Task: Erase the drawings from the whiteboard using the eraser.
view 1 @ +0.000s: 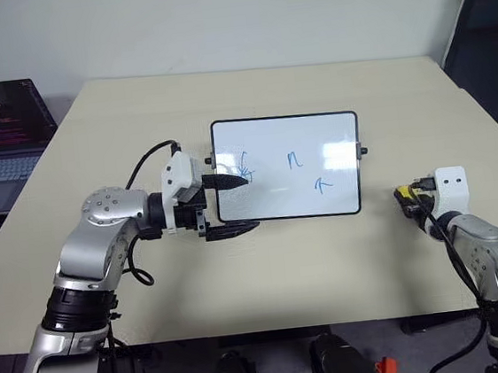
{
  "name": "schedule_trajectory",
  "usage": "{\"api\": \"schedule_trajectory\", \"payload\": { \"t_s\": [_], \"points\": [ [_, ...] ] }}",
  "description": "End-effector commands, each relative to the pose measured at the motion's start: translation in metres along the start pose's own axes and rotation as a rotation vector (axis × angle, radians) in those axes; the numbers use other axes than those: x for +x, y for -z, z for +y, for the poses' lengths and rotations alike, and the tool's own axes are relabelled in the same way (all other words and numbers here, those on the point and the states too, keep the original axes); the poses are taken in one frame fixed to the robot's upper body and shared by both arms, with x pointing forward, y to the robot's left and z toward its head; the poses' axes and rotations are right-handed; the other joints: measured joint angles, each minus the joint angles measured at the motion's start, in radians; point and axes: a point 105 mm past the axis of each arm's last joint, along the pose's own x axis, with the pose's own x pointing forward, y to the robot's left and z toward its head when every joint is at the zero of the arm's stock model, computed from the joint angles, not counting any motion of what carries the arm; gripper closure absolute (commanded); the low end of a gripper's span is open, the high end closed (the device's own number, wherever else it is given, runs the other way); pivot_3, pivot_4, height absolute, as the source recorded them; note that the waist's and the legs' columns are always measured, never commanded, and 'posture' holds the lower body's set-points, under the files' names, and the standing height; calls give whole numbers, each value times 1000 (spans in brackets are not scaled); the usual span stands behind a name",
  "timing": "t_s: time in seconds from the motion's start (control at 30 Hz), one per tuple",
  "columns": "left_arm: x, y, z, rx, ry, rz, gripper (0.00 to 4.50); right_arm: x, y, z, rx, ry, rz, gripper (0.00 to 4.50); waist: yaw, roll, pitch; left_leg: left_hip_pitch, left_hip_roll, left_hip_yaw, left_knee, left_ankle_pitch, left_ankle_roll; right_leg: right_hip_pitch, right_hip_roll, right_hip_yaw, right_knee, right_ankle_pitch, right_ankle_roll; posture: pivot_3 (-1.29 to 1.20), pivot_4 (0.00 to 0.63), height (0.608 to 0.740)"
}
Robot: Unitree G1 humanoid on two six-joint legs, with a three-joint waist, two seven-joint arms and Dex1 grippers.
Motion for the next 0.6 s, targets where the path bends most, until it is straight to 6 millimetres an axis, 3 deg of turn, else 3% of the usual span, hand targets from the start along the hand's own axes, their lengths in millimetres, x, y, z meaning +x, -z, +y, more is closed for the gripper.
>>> {"api": "schedule_trajectory", "payload": {
  "t_s": [0.03, 0.13, 0.33, 0.6],
  "points": [
    [-5, 2, -6, 13, -39, 6, 0, -19, -22, 31, -135, -139, -95, 3365, -1, 0, 0, 0, 0, 0, 0, 0, 0, 0, 0, 0, 0, 0, 0, 0, 150, 740],
    [-9, 17, -14, -28, -65, 43, 0, -36, -33, 63, -276, -255, -169, 3365, -2, 0, 0, 0, 1, 0, 0, 0, 0, 0, 0, 0, 0, -1, -1, 0, 150, 740],
    [-12, 27, -18, -51, -95, 60, 0, -48, -41, 98, -394, -393, -189, 3365, 2, -1, 0, 0, 0, 0, 4, 0, 0, 0, 0, 0, 0, -1, -1, 0, 150, 740],
    [-10, 22, -13, -44, -90, 34, 0, -17, -64, 123, -586, -345, -262, 3366, 1, -1, 0, 0, 0, 0, 6, 0, 0, 0, -1, 0, 0, 0, -2, 0, 150, 740]
  ]
}}
